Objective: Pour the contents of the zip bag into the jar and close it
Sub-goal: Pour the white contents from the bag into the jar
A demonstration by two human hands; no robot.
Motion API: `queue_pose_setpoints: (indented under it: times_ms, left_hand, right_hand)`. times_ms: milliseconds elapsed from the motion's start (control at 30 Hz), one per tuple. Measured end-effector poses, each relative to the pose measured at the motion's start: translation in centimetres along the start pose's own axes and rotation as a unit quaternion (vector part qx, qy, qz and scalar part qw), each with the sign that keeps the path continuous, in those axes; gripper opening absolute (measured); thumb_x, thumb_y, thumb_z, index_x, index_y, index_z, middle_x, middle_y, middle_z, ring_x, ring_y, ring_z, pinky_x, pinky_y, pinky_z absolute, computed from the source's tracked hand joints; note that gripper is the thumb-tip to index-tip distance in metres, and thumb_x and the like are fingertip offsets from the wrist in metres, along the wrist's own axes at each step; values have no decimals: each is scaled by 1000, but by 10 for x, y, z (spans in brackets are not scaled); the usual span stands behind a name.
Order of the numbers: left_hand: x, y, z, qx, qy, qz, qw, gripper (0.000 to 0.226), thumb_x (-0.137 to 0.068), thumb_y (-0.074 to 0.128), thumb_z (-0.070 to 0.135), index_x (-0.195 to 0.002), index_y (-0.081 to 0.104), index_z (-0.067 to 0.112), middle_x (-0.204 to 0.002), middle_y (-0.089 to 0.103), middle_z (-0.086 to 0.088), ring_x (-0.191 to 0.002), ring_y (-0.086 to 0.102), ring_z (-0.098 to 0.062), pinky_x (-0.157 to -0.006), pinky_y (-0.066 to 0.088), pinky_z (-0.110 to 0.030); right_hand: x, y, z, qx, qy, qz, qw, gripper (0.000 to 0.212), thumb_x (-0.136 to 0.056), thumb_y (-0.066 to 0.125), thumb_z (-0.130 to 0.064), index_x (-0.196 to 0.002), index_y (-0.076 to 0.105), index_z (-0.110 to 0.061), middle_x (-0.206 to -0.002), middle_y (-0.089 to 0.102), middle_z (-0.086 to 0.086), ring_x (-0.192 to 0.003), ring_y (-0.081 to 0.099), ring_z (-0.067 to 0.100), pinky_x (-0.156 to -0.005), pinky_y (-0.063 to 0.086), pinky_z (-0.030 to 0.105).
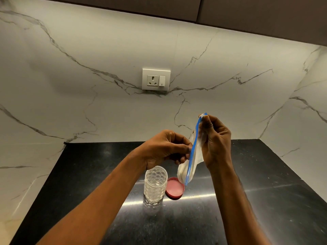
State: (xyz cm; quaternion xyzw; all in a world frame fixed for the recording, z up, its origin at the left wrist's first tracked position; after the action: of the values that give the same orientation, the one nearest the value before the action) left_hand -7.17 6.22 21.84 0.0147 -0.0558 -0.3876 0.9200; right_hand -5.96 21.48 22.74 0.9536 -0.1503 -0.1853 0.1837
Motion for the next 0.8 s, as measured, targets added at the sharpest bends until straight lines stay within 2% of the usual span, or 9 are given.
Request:
queue_pose_setpoints:
  times_ms: [167,300,433,800]
  left_hand:
    - [-1,-3,-2,18,16,43,999,11,-95,60,5,-94,69,0,-69,68,-6,-56,62,-11,-56,54,-20]
    - [0,-4,-2,68,18,41,997,14,-94,62,11,-90,72,3,-70,68,-7,-55,60,-12,-51,53,-17]
    - [-2,-8,-5,64,12,42,997,13,-95,60,8,-97,71,1,-69,69,-6,-55,61,-11,-53,55,-17]
    - [-8,-10,-15,67,6,45,997,12,-95,61,8,-98,72,2,-75,70,-6,-59,62,-12,-55,54,-18]
  right_hand:
    - [-1,-1,1,35,-14,7,999,13,-77,65,-28,-75,78,-27,-66,67,-9,-64,61,4,-62,53,18]
    - [-2,-4,2,42,-17,15,999,14,-78,65,-28,-85,72,-18,-66,67,-8,-63,60,5,-61,53,19]
    - [-4,-4,3,31,-17,13,999,11,-78,66,-27,-79,75,-23,-66,66,-6,-61,60,6,-59,53,19]
    - [-7,-8,10,7,-3,20,1000,13,-78,66,-28,-83,73,-18,-68,65,-2,-61,59,9,-57,52,19]
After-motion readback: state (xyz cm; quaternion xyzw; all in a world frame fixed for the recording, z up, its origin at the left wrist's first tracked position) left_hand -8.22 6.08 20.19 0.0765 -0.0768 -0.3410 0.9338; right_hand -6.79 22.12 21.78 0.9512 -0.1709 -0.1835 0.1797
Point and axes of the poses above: each hand's wrist, its own x-axis away from the middle knuckle, its own y-axis out of the palm, z = x × y, the point moved 3 cm from there along -x, towards the middle knuckle
